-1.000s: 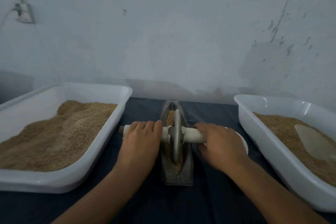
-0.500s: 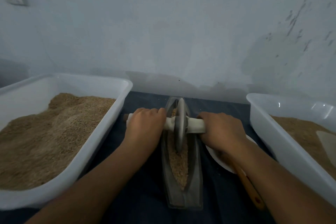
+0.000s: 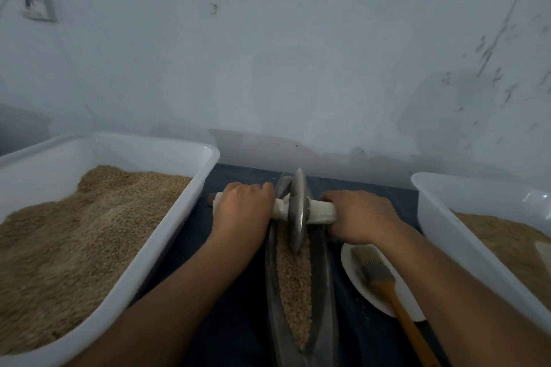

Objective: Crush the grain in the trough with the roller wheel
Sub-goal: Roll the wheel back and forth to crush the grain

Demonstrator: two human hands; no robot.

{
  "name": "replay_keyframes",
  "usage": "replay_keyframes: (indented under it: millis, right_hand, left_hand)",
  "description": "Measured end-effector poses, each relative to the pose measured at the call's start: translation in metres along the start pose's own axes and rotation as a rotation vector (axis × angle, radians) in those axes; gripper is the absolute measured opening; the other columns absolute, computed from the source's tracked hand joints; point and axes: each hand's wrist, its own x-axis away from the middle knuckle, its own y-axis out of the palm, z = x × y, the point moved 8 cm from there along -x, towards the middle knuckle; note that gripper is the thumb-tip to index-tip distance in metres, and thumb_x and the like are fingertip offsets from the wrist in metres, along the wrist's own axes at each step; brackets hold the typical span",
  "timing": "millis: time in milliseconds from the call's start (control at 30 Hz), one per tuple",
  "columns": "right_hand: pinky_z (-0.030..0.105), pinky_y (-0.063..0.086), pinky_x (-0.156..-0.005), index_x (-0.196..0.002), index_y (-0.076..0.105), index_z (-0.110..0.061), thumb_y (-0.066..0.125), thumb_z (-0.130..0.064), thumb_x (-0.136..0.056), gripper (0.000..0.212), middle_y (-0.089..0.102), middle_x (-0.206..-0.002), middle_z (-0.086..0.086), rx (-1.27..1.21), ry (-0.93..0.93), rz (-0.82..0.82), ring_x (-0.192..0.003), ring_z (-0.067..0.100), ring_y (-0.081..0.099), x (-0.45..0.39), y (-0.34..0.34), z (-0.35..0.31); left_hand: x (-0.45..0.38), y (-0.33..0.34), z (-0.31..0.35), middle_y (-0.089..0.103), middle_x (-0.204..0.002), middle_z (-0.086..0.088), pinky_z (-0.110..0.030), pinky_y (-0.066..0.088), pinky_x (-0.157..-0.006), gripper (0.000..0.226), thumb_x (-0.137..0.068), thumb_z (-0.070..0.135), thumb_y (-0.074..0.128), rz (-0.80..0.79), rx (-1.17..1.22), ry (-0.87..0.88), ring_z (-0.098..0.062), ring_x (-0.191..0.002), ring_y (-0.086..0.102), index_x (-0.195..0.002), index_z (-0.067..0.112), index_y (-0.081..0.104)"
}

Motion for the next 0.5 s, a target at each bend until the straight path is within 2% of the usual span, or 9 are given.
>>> replay_keyframes:
  millis: [133,233,333,500]
  right_hand:
    - [0.031,0.033,-0.058,-0.120,0.049,-0.050,0.066,-0.043,-0.079,0.045,0.066,-0.100,-0.012,-0.029,0.034,0.089,-0.080,0.015,0.055,0.022,0.002,0.003]
    - [0.032,0.034,-0.060,-0.121,0.047,-0.047,0.066,-0.044,-0.083,0.043,0.067,-0.102,-0.011,-0.024,0.031,0.152,-0.084,0.016,0.060,0.041,0.002,0.000]
    - [0.033,0.036,-0.062,-0.119,0.049,-0.042,0.064,-0.043,-0.085,0.038,0.067,-0.103,-0.011,-0.022,-0.004,0.230,-0.090,0.015,0.064,0.061,-0.002,-0.008]
    - [0.035,0.045,-0.077,-0.123,0.048,-0.039,0.061,-0.043,-0.085,0.040,0.061,-0.111,-0.013,-0.028,-0.082,0.322,-0.097,0.013,0.058,0.094,-0.010,-0.022]
  left_hand:
    - [0.012,-0.005,0.006,0.062,-0.095,0.004,-0.032,0.039,-0.078,0.034,-0.087,0.018,0.064,0.025,0.005,0.022,-0.018,-0.085,0.061,-0.090,0.023,0.030]
    - [0.024,-0.010,0.008,0.061,-0.097,0.005,-0.032,0.040,-0.081,0.031,-0.089,0.020,0.061,0.023,0.036,0.032,-0.017,-0.088,0.059,-0.092,0.024,0.031]
    - [0.043,-0.015,0.009,0.060,-0.105,0.004,-0.032,0.039,-0.087,0.020,-0.092,0.023,0.057,0.018,0.073,0.029,-0.016,-0.094,0.058,-0.103,0.025,0.041]
    - [0.076,-0.025,0.014,0.053,-0.120,0.003,-0.034,0.034,-0.107,0.033,-0.093,0.030,0.057,0.036,0.103,0.049,-0.017,-0.109,0.051,-0.121,0.025,0.040]
